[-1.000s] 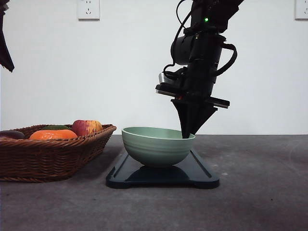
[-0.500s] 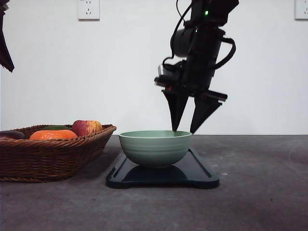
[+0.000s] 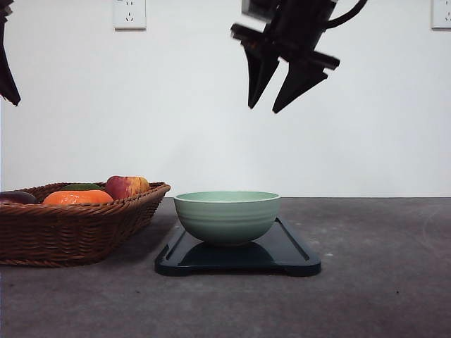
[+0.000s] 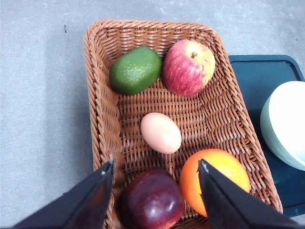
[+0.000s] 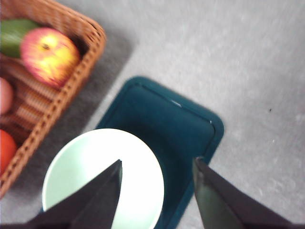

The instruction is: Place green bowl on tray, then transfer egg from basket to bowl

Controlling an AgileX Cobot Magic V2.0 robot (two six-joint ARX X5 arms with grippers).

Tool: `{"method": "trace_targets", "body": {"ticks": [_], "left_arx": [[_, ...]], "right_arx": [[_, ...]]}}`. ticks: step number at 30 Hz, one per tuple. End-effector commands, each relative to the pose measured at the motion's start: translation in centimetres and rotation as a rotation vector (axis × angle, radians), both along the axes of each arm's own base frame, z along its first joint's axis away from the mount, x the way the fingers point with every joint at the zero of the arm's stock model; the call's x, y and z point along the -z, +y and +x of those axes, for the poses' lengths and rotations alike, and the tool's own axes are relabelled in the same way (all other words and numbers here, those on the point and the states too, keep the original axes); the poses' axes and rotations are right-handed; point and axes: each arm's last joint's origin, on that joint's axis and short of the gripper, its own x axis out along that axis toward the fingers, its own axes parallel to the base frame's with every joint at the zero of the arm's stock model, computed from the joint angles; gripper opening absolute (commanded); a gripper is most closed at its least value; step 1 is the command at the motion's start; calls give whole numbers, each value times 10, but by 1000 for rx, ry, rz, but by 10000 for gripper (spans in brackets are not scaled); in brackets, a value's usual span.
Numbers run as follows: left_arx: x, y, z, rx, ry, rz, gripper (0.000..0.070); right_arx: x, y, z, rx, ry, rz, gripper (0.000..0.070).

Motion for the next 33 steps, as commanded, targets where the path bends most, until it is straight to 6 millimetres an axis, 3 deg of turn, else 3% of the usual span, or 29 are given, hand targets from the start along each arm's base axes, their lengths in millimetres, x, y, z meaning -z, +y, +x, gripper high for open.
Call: {"method": "trace_targets", "body": {"ticks": [1,20,25,33], "left_arx": [[-7,0,3,0,-25,-4,349],[-7,-2,4,7,-34,-4,349],[-7,-2,3,-36,-11,-55,350],[-11,-14,6,-69,91,-143,351]], "right_arx": [[5,-1,-7,-3,-18,17,277],[56,-86,-127,-16,-228,10,275],[65,-100,-144,-7,-246,-11,275],[66,-108,-144,29,-239,-18,275]]}}
